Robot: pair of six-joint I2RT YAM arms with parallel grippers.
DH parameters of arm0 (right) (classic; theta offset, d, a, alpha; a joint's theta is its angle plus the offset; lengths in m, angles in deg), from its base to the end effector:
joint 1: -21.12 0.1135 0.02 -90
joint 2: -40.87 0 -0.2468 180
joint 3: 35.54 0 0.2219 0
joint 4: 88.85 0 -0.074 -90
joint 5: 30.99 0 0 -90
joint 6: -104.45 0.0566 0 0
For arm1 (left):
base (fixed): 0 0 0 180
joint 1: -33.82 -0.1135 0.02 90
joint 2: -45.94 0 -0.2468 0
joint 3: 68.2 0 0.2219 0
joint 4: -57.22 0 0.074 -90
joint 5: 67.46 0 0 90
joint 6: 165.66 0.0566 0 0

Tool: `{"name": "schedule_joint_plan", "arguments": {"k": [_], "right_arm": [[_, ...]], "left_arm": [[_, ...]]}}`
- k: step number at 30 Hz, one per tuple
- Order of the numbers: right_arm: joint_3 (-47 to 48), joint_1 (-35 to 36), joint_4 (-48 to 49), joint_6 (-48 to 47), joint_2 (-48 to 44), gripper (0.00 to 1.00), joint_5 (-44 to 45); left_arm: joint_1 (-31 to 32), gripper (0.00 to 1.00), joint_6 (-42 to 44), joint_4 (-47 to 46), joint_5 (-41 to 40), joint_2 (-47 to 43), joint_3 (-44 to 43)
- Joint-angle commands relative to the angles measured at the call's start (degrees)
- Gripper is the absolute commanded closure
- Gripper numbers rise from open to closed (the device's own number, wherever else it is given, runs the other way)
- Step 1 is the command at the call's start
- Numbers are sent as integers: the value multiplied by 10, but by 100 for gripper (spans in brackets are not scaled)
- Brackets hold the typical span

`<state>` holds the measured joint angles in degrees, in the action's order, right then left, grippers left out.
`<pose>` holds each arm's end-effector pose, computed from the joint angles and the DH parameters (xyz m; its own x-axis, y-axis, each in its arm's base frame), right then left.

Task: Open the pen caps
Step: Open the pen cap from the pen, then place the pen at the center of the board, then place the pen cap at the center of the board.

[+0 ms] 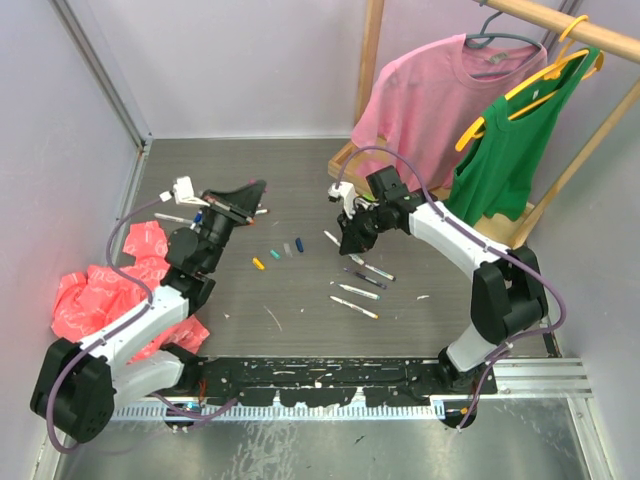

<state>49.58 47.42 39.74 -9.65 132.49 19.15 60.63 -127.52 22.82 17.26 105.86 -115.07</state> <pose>0.2617 0.1698 0.2356 -0.4298 -0.5621 -0.7067 -0.8992 0.3372 0.2787 0.2111 -0.1008 0.3244 -0.0924 -0.8308 -0.5489 0.4857 0.4436 -0.7532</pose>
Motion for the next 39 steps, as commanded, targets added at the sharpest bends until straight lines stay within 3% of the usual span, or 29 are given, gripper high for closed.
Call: {"name": "schedule_joint_plan", "arguments": {"k": [1, 8, 16, 27, 34, 39], "right_arm": [[-3, -2, 3, -43, -24, 98, 183], [-35, -26, 3, -80, -17, 96, 270], [-50, -64, 14, -109, 13, 94, 287], [-55, -74, 27, -118, 56, 92, 266], [-48, -89, 20, -120, 90, 91, 255], [-41, -89, 18, -119, 106, 91, 244]], "left_arm": [[-3, 100, -15, 73, 65, -12, 26], [13, 100, -23, 148, 106, 28, 30], [115, 100, -10, 292, -54, 85, -19], [120, 100, -65, 437, -69, 281, -178], [121, 100, -71, 453, -55, 389, -257], [121, 100, -77, 517, -64, 442, -325]]}}
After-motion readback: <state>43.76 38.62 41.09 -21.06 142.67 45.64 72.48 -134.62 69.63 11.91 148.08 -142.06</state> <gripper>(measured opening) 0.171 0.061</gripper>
